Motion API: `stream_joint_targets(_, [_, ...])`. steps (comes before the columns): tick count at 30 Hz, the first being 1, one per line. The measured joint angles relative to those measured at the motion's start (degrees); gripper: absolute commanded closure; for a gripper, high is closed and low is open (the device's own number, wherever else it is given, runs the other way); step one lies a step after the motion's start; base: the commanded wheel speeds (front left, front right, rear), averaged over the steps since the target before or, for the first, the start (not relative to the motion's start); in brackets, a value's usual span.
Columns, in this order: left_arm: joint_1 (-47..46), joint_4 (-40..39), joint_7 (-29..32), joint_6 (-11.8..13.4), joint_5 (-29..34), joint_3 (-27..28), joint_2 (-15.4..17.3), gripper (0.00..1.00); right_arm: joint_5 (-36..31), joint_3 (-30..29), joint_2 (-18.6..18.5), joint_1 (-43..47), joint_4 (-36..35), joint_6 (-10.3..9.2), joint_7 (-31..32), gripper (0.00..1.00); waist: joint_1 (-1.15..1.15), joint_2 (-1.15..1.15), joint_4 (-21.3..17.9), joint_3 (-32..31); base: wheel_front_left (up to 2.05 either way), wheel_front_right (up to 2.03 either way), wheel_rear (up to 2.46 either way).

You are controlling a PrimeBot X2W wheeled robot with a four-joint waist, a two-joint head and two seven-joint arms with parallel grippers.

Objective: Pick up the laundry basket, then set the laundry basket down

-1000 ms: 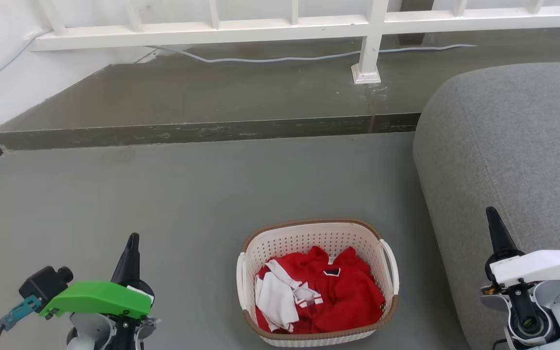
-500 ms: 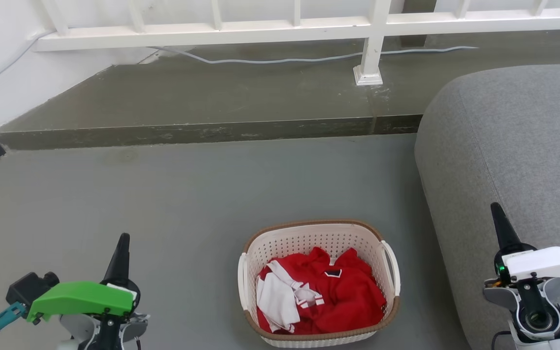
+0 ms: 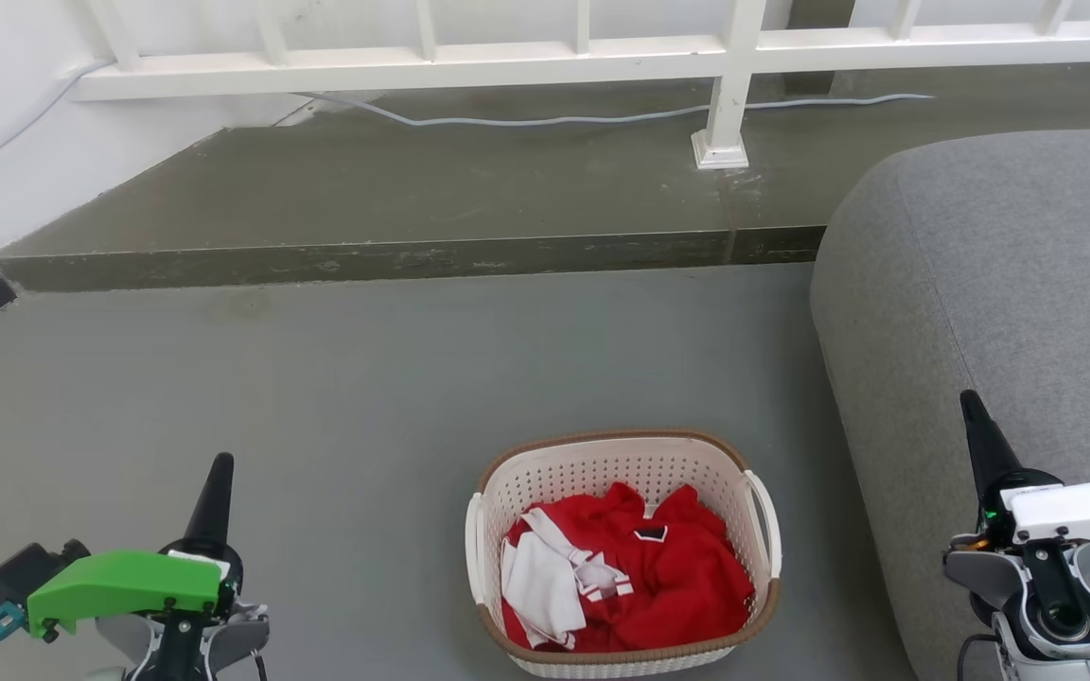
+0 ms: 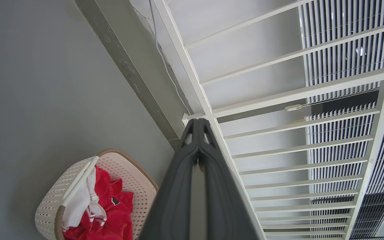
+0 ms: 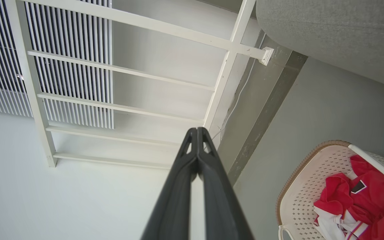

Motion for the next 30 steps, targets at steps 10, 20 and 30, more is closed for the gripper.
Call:
stream_joint_targets(10, [0.0, 0.0, 1.8, -0.5, -6.6, 1.9, 0.1, 1.0, 5.9, -1.6, 0.6, 0.0, -0.5, 0.01, 1.7, 1.0, 0.0, 0.0, 0.2, -0.1, 0.0, 0.0, 0.0])
stream_joint_targets(20, [0.0, 0.0, 3.5, -1.0, -12.6, 3.7, 0.2, 1.0, 12.0, -3.3, 1.4, -0.1, -0.9, 0.03, 3.7, 1.0, 0.0, 0.0, 0.4, -0.3, 0.0, 0.0, 0.0])
stream_joint_targets(30, [0.0, 0.0, 4.2, -1.5, -15.3, 4.4, 0.2, 1.0, 14.7, -4.0, 1.8, -0.3, -1.1, 0.21, 4.2, 1.0, 0.0, 0.0, 0.5, -0.3, 0.0, 0.0, 0.0])
